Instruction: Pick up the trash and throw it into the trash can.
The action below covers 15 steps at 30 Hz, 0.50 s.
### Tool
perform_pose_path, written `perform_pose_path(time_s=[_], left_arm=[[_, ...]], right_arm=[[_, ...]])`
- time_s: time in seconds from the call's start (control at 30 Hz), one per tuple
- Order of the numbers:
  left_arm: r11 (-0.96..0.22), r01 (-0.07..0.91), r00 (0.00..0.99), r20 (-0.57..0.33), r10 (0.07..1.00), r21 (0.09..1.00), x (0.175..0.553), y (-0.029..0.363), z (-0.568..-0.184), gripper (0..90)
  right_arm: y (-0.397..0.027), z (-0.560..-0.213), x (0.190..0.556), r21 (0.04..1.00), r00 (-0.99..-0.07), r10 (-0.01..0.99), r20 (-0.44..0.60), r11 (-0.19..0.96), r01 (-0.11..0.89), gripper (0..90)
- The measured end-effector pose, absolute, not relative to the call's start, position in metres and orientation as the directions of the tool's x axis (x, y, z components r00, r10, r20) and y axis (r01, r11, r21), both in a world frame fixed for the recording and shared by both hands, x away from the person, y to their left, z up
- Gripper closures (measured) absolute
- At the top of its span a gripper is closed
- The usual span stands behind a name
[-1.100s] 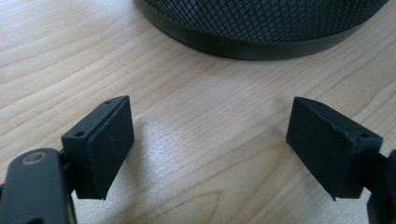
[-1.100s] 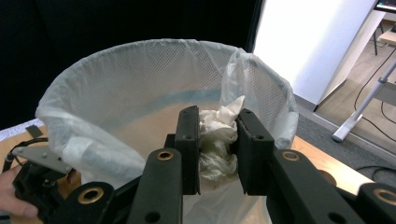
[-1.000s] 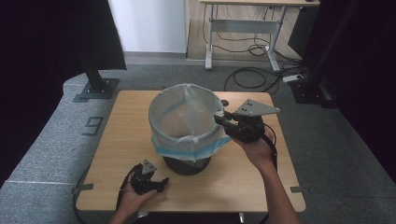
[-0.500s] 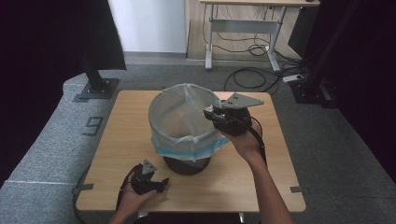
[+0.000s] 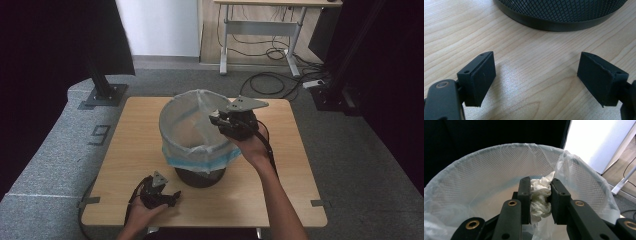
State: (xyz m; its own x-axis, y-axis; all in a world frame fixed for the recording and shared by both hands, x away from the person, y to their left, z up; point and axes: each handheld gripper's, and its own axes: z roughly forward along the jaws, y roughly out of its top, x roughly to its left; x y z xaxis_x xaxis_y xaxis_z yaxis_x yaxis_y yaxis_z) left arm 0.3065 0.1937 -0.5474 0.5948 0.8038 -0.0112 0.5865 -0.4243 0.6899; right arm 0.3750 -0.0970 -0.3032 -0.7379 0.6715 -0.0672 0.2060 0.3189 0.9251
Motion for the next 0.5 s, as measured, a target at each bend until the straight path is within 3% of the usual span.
perform_pose_path(time_s=[0.23,0.37,0.4,0.47,0.5], left_arm=[[-0.425,0.586,0.595,-0.011,0.804,0.690,0.306,0.194,-0.547,14.7],[-0.424,0.587,0.595,-0.011,0.804,0.690,0.306,0.194,-0.547,14.7],[-0.425,0.586,0.595,-0.011,0.804,0.690,0.306,0.194,-0.547,14.7],[-0.425,0.586,0.595,-0.011,0.804,0.690,0.306,0.194,-0.547,14.7],[-0.425,0.586,0.595,-0.011,0.804,0.690,0.306,0.194,-0.547,14.7]], right_arm=[[-0.087,-0.308,0.389,0.916,-0.737,0.673,-0.057,0.328,0.229,72.6],[-0.084,-0.310,0.391,0.918,-0.738,0.672,-0.059,0.327,0.224,65.7],[-0.082,-0.310,0.390,0.916,-0.730,0.679,-0.080,0.339,0.214,50.1],[-0.082,-0.311,0.388,0.917,-0.726,0.683,-0.085,0.338,0.211,36.4],[-0.083,-0.311,0.387,0.918,-0.722,0.686,-0.088,0.338,0.210,34.0]])
